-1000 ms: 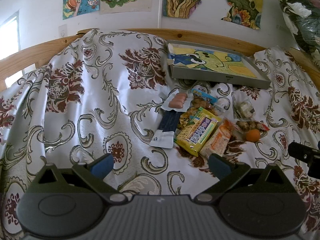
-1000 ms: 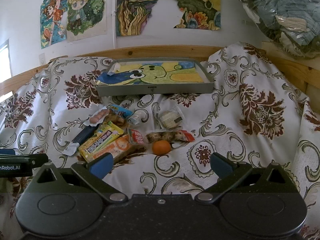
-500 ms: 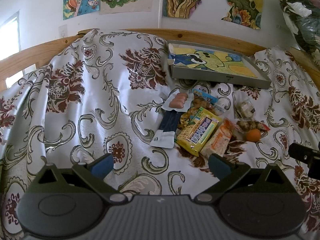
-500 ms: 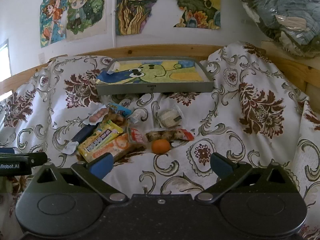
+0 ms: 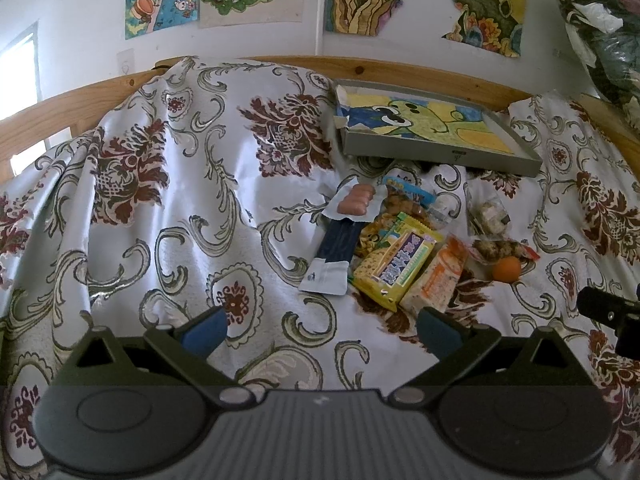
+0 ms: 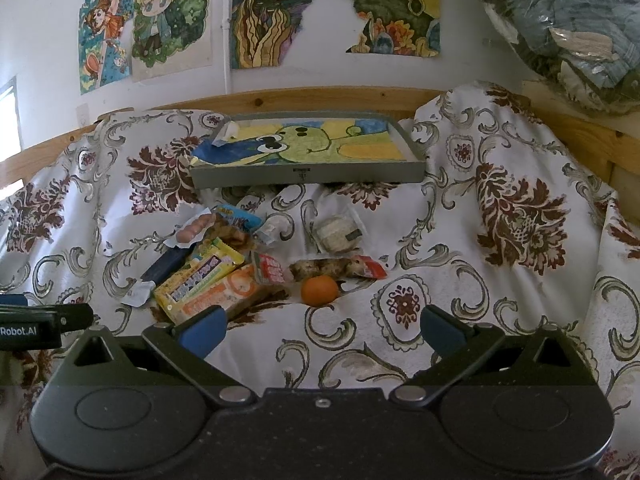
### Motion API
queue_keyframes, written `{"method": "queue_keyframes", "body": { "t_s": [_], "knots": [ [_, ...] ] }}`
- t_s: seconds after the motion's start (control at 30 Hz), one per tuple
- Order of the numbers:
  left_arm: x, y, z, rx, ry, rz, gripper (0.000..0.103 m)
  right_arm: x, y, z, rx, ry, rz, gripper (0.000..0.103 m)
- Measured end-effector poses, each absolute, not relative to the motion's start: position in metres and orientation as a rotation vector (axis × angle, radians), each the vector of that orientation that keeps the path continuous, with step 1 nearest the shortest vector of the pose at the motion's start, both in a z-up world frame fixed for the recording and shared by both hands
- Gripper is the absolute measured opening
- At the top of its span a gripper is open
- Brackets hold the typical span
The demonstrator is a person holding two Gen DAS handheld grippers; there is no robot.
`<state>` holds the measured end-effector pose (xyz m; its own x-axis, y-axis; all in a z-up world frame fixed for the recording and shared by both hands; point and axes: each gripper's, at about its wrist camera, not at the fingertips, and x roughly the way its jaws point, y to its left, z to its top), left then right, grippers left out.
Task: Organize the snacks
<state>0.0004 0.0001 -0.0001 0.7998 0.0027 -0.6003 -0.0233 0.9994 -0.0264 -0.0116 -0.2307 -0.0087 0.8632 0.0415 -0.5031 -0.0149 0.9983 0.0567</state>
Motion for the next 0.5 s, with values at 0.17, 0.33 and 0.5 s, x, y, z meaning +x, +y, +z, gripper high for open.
{"method": "queue_keyframes", "body": {
  "t_s": [0.17,0.33,0.5],
  "knots": [
    [-0.004,-0.007,-0.006,-0.023,0.651,0.017,0.103,-0.011,-0.23,-0.01,0.036,0.535,0.022,0.102],
    [0.0,-0.009,-0.002,-0.003,0.646,0.012,0.103,-0.008,-0.232,-0.012,0.032,0.539,0.011,0.102],
    [0.007,-0.011,0.002,0.005,0.655,0.003,0.103,-0.004,-0.233,-0.014,0.013,0.54,0.025,0.102]
  ]
}}
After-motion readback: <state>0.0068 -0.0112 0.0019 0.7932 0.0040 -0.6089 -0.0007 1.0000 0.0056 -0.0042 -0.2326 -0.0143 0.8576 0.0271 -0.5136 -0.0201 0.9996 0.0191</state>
